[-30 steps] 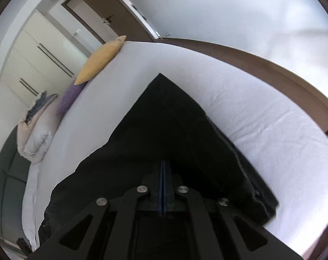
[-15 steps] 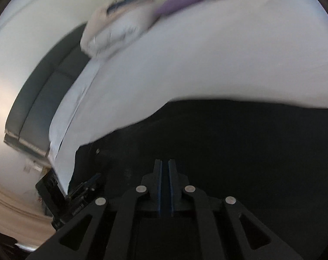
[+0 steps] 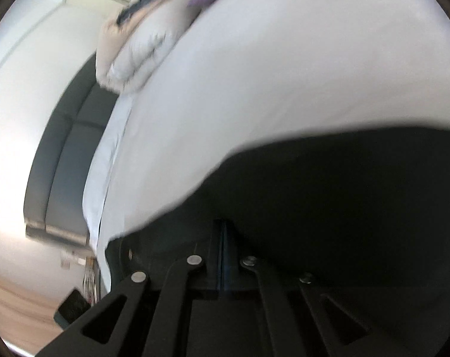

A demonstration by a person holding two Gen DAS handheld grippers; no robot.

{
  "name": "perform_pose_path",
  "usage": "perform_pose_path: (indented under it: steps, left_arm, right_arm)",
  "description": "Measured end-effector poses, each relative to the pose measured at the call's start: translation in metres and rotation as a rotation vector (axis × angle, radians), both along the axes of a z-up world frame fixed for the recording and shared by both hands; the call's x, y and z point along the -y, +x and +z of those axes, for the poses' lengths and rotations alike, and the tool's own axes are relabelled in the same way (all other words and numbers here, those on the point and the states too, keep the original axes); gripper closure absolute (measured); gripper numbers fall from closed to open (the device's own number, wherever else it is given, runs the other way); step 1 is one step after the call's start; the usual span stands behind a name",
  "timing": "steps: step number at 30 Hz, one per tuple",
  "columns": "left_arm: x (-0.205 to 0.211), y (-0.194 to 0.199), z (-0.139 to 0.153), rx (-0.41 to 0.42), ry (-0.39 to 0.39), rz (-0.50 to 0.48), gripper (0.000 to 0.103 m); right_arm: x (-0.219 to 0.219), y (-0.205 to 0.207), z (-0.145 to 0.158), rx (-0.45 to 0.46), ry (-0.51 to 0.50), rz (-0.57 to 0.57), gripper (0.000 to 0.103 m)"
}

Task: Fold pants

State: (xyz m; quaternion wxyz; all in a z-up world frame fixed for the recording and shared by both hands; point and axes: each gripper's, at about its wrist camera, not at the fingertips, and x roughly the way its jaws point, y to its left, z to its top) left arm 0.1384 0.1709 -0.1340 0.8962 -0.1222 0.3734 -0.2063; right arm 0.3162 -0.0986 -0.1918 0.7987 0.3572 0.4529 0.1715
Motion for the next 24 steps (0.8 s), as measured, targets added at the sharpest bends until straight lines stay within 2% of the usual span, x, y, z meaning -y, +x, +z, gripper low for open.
perform_pose_path:
  steps: [3,4,7,8,10,11,12,13,14,15,16,18,21,24]
  left_arm:
    - [0.0,0.0,-0.002,0.001,0.004,0.001,0.087]
    - [0.001,0.0,-0.002,0.002,0.006,0.001,0.087]
    - [0.002,0.0,-0.002,0.004,0.012,0.003,0.087]
    - [0.003,0.0,-0.002,0.005,0.014,0.004,0.087]
    - [0.005,0.0,-0.001,0.006,0.019,0.005,0.087]
    - [0.006,0.0,0.0,0.006,0.023,0.006,0.087]
    - [0.007,0.0,0.0,0.007,0.03,0.008,0.087]
    - [0.009,-0.001,0.001,0.008,0.038,0.009,0.087]
    - [0.011,-0.001,0.001,0.01,0.049,0.011,0.087]
    - [0.013,-0.002,0.002,0.013,0.06,0.012,0.087]
    - [0.015,-0.002,0.003,0.016,0.07,0.014,0.087]
    - [0.019,-0.003,0.004,0.023,0.09,0.017,0.087]
    - [0.022,-0.003,0.005,0.025,0.104,0.02,0.087]
    - [0.024,-0.003,0.005,0.027,0.115,0.02,0.087]
  right_arm:
    - [0.032,-0.008,0.002,-0.005,-0.026,-0.135,0.103]
    - [0.048,-0.014,0.001,-0.014,0.003,-0.186,0.103]
    - [0.079,-0.045,0.015,-0.036,-0.015,-0.311,0.103]
    - [0.084,-0.058,0.021,-0.028,-0.004,-0.325,0.096]
    - [0.085,-0.083,0.027,-0.001,0.086,-0.278,0.095]
    - [0.077,-0.093,0.025,-0.015,0.099,-0.228,0.091]
    - [0.065,-0.101,0.022,-0.042,0.066,-0.174,0.09]
    - [0.054,-0.109,0.018,-0.055,0.02,-0.137,0.092]
    - [0.049,-0.117,0.014,-0.04,-0.013,-0.12,0.103]
    - [0.053,-0.127,0.009,-0.014,-0.01,-0.119,0.103]
    - [0.061,-0.134,0.003,-0.009,0.045,-0.127,0.103]
    - [0.092,-0.143,-0.005,-0.024,0.126,-0.182,0.103]
    - [0.164,-0.171,0.0,-0.02,0.078,-0.356,0.103]
    - [0.235,-0.197,-0.002,0.006,0.07,-0.468,0.103]
